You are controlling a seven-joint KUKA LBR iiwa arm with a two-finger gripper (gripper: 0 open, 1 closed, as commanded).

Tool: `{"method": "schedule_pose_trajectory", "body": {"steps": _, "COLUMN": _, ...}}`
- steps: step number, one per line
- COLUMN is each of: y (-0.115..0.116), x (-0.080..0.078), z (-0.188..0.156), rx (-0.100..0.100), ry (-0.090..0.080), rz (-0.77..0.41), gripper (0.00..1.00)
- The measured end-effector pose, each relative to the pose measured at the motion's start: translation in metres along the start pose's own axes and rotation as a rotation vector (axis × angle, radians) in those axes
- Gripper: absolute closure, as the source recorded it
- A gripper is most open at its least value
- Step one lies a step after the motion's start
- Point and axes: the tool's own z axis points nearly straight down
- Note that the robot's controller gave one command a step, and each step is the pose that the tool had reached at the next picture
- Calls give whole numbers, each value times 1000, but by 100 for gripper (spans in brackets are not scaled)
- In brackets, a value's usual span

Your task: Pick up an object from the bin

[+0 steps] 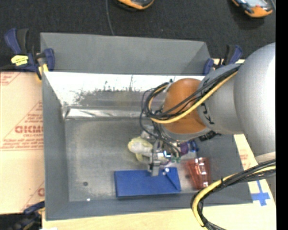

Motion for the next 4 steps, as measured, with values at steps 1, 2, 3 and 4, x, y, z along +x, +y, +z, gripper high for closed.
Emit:
{"method": "schedule_pose_trajectory", "body": {"steps": 1, "y": -15, "x": 7, "z": -1, "rx": -3, "ry": 0, "rz": 256, "gripper": 100}}
{"method": "schedule_pose_trajectory", "body": {"steps": 2, "y": -15, "x": 7, "z": -1, "rx": -3, "ry": 0, "rz": 255, "gripper": 100}}
{"method": "schedule_pose_trajectory", "body": {"steps": 3, "y": -16, "x": 9, "z": -32, "rx": -2, "ry": 9, "rz": 254, "gripper": 100}}
{"method": "schedule_pose_trajectory", "body": {"steps": 4, "y": -16, "x": 6, "z": -66, "rx": -4, "ry": -4, "rz": 251, "gripper": 100}}
